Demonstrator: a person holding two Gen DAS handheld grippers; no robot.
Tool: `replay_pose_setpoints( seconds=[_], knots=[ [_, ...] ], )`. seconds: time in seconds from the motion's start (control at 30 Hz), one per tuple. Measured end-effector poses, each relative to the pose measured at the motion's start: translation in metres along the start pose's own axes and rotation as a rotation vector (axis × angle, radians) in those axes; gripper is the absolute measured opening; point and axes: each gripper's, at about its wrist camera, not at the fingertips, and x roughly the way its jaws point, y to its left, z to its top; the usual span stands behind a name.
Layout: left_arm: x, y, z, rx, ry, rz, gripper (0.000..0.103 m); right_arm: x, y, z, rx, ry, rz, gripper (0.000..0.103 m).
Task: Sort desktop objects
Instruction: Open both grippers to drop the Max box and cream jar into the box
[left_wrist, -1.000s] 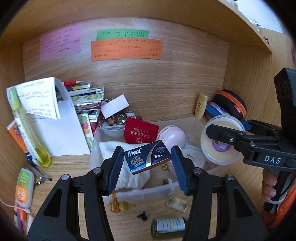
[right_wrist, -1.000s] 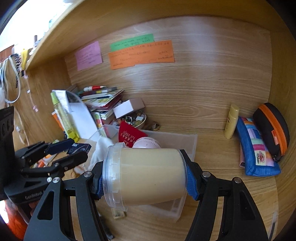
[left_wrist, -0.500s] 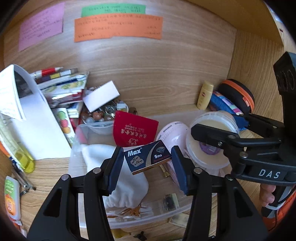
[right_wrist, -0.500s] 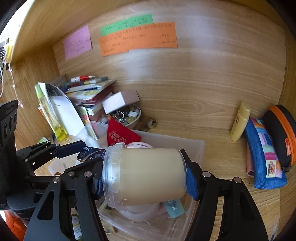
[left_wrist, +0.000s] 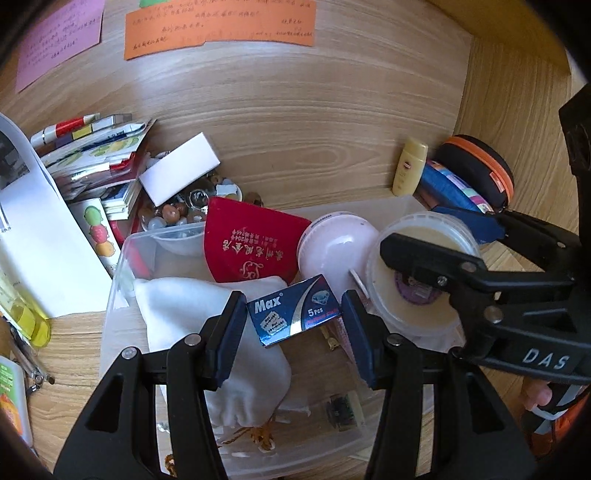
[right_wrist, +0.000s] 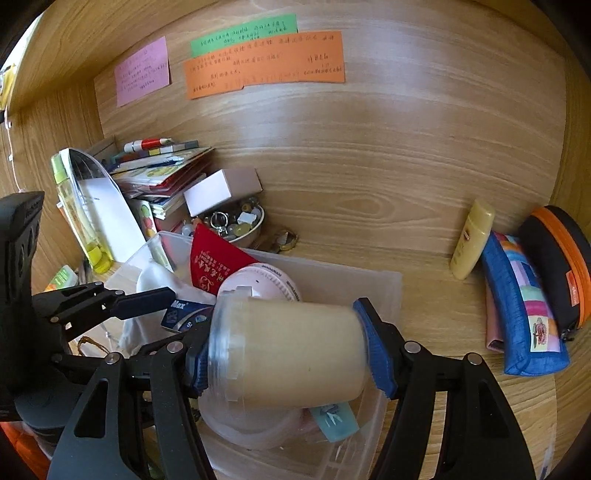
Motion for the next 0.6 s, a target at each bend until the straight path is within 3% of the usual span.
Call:
replay_pose_setpoints(
  seconds=[0.27,0.37,0.53,0.6],
  knots=[
    [0.001,-0.005,-0.004,0.046,0.000,0.035,0.055,-0.003,-0.002,0.000,-0.001,-0.020,-0.021,0.068],
    [0.000,-0.006,-0.006,0.048,-0.015,0.056,0.072,-0.005,-0.001,0.000,-0.005,-0.028,-0.033,0.073],
    [-0.003,-0.009,-0.008,0.062,-0.033,0.072,0.075,-0.014,-0.003,0.001,-0.005,-0.062,-0.038,0.081],
    [-0.004,-0.010,-0.009,0.066,-0.035,0.075,0.081,-0.016,-0.003,0.002,-0.002,-0.068,-0.035,0.083]
  ],
)
